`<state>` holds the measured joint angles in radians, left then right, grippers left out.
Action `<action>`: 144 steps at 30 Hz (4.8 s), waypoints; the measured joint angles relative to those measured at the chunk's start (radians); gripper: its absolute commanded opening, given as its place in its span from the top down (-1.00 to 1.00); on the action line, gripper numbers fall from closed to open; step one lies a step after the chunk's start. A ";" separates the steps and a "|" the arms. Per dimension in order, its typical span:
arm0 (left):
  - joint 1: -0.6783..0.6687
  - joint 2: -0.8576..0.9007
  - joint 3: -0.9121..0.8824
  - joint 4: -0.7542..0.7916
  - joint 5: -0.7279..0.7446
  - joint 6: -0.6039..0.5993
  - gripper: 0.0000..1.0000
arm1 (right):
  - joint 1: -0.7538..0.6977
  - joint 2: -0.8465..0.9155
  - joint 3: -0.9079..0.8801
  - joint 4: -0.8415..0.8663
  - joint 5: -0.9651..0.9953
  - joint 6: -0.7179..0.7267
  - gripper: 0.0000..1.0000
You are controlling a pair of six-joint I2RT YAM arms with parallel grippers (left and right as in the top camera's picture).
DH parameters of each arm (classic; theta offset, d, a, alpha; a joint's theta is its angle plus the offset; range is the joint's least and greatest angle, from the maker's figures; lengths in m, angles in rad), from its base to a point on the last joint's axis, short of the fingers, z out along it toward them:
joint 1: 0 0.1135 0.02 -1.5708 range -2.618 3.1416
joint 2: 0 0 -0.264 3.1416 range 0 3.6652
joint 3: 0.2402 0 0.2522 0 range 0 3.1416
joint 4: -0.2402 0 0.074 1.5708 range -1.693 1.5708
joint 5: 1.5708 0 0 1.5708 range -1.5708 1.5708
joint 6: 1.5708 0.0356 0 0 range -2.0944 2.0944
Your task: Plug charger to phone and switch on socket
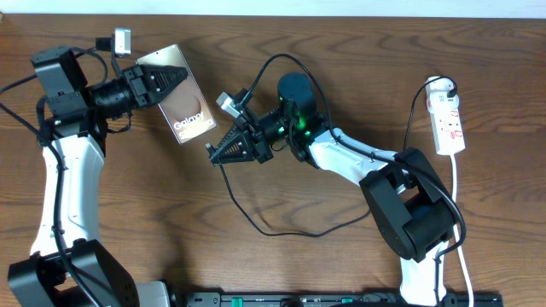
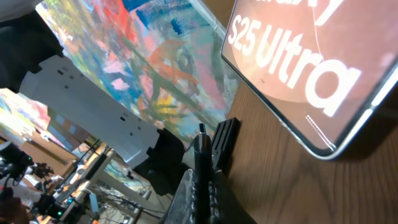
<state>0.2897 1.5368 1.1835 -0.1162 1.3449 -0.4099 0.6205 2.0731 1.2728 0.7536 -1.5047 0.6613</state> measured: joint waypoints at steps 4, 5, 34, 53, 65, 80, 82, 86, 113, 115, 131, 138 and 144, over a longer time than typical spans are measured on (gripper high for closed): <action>0.000 0.000 0.000 0.000 -0.010 0.000 0.85 | 0.000 0.000 0.000 -0.001 0.009 0.010 0.98; 0.000 0.000 0.000 -0.001 -0.012 0.000 0.85 | 0.000 0.000 0.000 -0.001 0.013 0.013 0.98; -0.045 0.000 0.000 0.000 0.014 0.000 0.85 | 0.000 0.000 0.000 -0.001 0.058 0.066 0.98; -0.045 0.000 0.000 0.008 0.047 0.026 0.85 | -0.011 0.000 0.000 -0.001 0.045 0.066 0.98; -0.045 0.000 0.000 0.008 0.052 0.029 0.85 | -0.011 0.000 0.000 -0.001 0.047 0.071 0.98; -0.043 0.000 0.000 0.011 0.052 0.049 0.85 | -0.010 0.000 0.000 -0.002 0.066 0.094 0.99; -0.043 0.000 0.000 0.012 0.051 0.050 0.85 | -0.010 0.000 0.000 -0.002 0.070 0.100 0.98; -0.043 0.000 0.000 0.014 0.051 0.052 0.85 | -0.010 0.000 0.000 -0.001 0.075 0.113 0.98; -0.035 0.000 0.001 0.043 0.038 0.055 0.85 | -0.003 0.009 -0.016 0.152 0.135 0.257 0.98; -0.035 0.000 0.001 0.043 0.038 0.055 0.85 | -0.003 0.009 -0.017 0.153 0.137 0.264 0.99; -0.045 0.000 0.002 0.048 0.028 0.074 0.85 | -0.003 0.010 -0.020 0.178 0.195 0.301 0.98; -0.045 0.000 0.003 0.049 0.028 0.074 0.85 | -0.003 0.010 -0.023 0.196 0.200 0.308 0.98; -0.045 0.000 0.003 0.049 0.028 0.074 0.85 | -0.003 0.010 -0.023 0.201 0.201 0.315 0.98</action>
<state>0.2447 1.5368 1.1862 -0.0673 1.3731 -0.3359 0.6174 2.0827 1.2495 0.9546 -1.3041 0.9768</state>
